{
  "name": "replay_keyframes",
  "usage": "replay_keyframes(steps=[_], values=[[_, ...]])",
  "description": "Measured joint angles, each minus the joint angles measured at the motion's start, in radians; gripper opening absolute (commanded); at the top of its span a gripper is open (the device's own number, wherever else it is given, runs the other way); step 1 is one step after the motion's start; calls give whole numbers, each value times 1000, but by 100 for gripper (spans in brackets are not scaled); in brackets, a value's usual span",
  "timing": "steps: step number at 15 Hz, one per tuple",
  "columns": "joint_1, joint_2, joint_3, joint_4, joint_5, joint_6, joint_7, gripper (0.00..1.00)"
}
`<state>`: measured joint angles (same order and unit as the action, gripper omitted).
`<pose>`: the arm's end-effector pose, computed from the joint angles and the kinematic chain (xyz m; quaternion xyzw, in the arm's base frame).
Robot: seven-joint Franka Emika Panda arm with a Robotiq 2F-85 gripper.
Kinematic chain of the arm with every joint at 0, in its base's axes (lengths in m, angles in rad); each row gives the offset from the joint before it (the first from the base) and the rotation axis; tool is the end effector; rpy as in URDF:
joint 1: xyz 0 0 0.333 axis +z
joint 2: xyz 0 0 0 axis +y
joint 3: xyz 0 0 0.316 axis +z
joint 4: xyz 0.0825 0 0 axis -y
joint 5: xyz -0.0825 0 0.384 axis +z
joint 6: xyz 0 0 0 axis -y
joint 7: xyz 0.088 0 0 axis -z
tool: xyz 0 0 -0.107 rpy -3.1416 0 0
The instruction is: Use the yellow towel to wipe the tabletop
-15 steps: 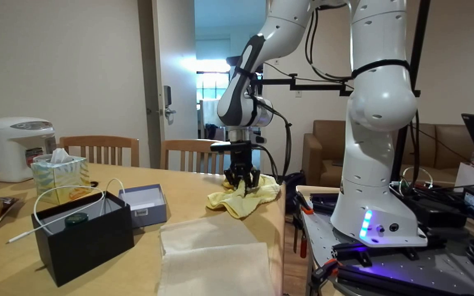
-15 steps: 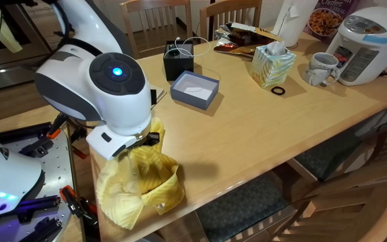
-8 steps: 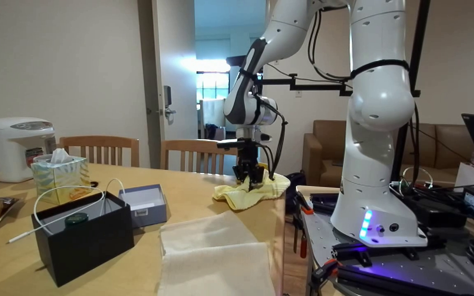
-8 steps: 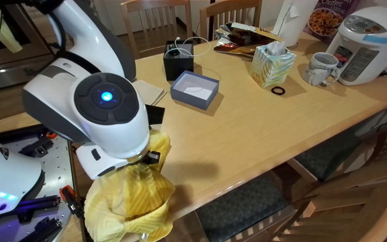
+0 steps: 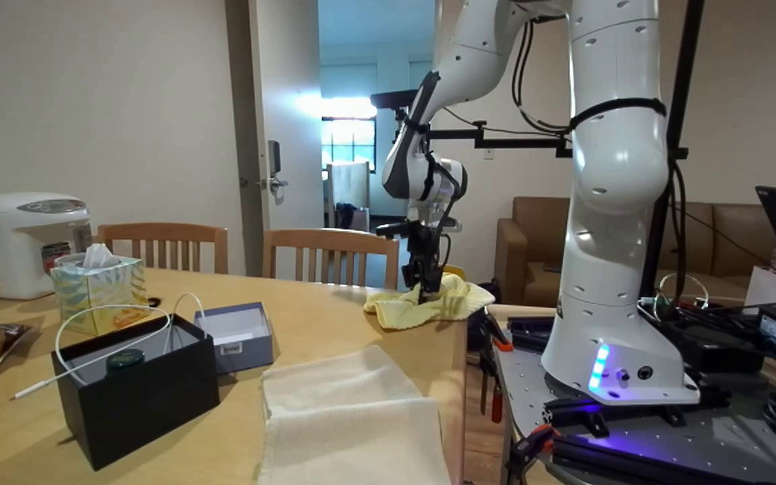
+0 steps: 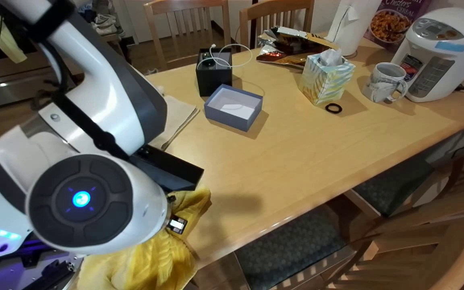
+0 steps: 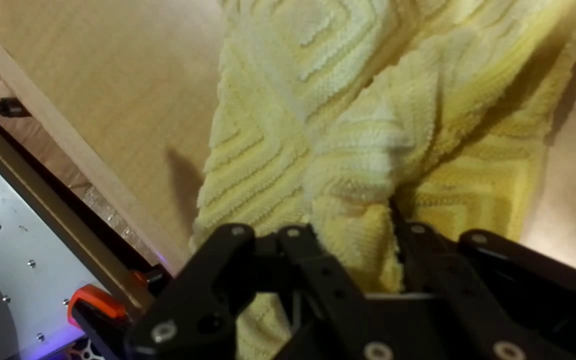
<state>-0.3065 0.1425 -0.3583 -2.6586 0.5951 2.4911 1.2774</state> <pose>0.2966 -0.2446 0.1744 -0.3216 0.9296 0.1659 0.0700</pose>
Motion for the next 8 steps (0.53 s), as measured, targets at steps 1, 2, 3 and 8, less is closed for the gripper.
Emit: replay_keyframes(steps=[1,2,3,8], values=[[-11,2,-4,1,18,-1,-2,7],[-19,3,-6,2,38,-1,-4,7],[-24,4,-6,2,72,-1,-25,8],[-17,13,62,28,365,0,-324,7]])
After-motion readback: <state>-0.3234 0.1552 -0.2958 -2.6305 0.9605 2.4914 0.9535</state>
